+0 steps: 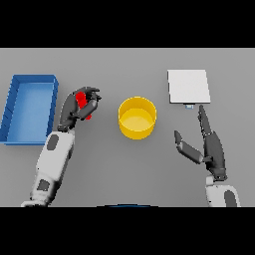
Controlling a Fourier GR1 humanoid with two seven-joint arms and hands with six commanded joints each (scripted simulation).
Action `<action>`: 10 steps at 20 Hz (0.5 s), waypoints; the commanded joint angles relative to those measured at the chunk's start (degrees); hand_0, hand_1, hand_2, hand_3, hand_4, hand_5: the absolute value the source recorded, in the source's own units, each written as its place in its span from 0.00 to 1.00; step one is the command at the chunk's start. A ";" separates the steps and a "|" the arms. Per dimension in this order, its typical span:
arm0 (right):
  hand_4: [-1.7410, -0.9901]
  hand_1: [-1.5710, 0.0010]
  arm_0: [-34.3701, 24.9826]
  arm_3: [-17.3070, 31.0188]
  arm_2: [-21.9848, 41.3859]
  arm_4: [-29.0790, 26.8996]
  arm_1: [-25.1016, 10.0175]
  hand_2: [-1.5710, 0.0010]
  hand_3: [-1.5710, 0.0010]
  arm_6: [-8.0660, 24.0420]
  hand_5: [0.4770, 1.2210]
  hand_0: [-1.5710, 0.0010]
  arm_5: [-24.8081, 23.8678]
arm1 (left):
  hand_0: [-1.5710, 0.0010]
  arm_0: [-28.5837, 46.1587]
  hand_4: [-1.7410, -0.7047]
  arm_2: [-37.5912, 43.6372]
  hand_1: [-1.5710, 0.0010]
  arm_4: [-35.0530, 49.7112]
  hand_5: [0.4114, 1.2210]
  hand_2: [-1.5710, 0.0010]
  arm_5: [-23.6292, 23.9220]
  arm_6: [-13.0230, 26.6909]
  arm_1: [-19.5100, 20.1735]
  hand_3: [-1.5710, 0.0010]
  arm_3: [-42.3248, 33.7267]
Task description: Pick up the red beaker and tilt it to pour out 1 green nut into yellow bowl. Pick up the yellow bowl and place it on the metallic measuring scale.
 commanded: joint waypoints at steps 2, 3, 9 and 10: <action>0.65 1.00 -0.57 0.04 -0.10 -0.20 0.15 1.00 1.00 -0.26 0.22 1.00 -0.09 | 0.30 -0.08 0.13 -1.16 0.28 -1.21 0.82 0.27 -0.33 -0.70 0.15 0.38 -0.05; 0.65 1.00 -0.68 0.81 -0.64 -0.53 -0.32 1.00 1.00 -0.43 0.22 1.00 0.09 | 0.24 -0.23 0.16 -1.57 0.23 -1.67 0.86 0.22 -0.46 -0.23 0.57 0.30 0.10; 0.64 1.00 0.13 -0.63 -0.50 -1.40 0.12 1.00 1.00 0.07 0.22 1.00 0.41 | 0.06 -0.53 0.12 -0.57 0.06 -0.31 0.90 0.06 0.83 -0.41 -0.57 0.08 -0.98; 0.64 1.00 0.00 -0.50 -0.37 -1.04 0.14 1.00 1.00 -0.51 0.23 1.00 0.24 | 0.05 -0.24 0.09 -0.55 0.05 0.29 0.89 0.05 1.21 -1.65 -0.83 0.06 -1.81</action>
